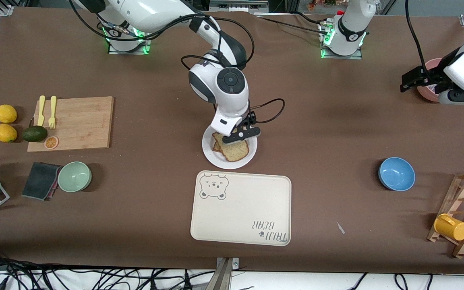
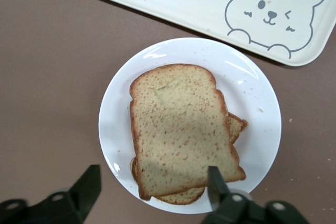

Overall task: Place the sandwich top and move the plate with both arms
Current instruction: 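Carry the bread to the white plate and lay it on top, then open the right gripper and withdraw it toward the cutting board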

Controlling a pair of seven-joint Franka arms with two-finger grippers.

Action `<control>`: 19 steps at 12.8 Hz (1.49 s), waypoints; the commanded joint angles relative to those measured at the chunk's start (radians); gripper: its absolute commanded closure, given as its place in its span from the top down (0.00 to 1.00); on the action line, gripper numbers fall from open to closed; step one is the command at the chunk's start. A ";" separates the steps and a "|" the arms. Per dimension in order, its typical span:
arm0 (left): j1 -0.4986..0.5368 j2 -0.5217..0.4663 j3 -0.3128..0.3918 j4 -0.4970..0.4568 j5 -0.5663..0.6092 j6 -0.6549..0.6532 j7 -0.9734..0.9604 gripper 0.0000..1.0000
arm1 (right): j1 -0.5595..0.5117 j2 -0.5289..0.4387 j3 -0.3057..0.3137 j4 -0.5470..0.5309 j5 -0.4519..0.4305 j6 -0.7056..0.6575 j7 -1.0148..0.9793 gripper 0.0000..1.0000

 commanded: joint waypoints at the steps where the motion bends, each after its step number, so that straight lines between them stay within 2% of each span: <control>1: -0.006 0.001 -0.003 0.017 0.003 -0.011 -0.011 1.00 | -0.040 -0.063 0.001 0.012 0.034 -0.131 -0.019 1.00; 4: -0.006 0.001 -0.014 0.017 0.003 -0.009 -0.011 1.00 | -0.117 -0.140 -0.004 0.006 0.040 -0.310 -0.112 1.00; 8: -0.006 0.001 -0.014 0.016 0.003 -0.009 -0.011 1.00 | -0.259 -0.227 -0.013 -0.008 0.037 -0.481 -0.220 1.00; 9: -0.006 0.001 -0.014 0.016 0.003 -0.009 -0.011 1.00 | -0.299 -0.255 -0.015 -0.047 0.040 -0.478 -0.264 1.00; 12: -0.001 0.002 -0.012 0.013 0.003 -0.009 -0.011 1.00 | -0.442 -0.504 -0.018 -0.338 0.041 -0.382 -0.315 1.00; 13: -0.001 0.002 -0.012 0.013 0.003 -0.009 -0.012 1.00 | -0.474 -0.563 -0.019 -0.380 0.044 -0.368 -0.364 1.00; 16: -0.001 0.002 -0.012 0.013 0.003 -0.009 -0.011 1.00 | -0.603 -0.696 -0.030 -0.420 0.046 -0.401 -0.378 1.00; 19: -0.004 0.004 -0.014 0.017 0.003 -0.009 -0.011 1.00 | -0.609 -0.735 -0.119 -0.382 0.047 -0.533 -0.427 1.00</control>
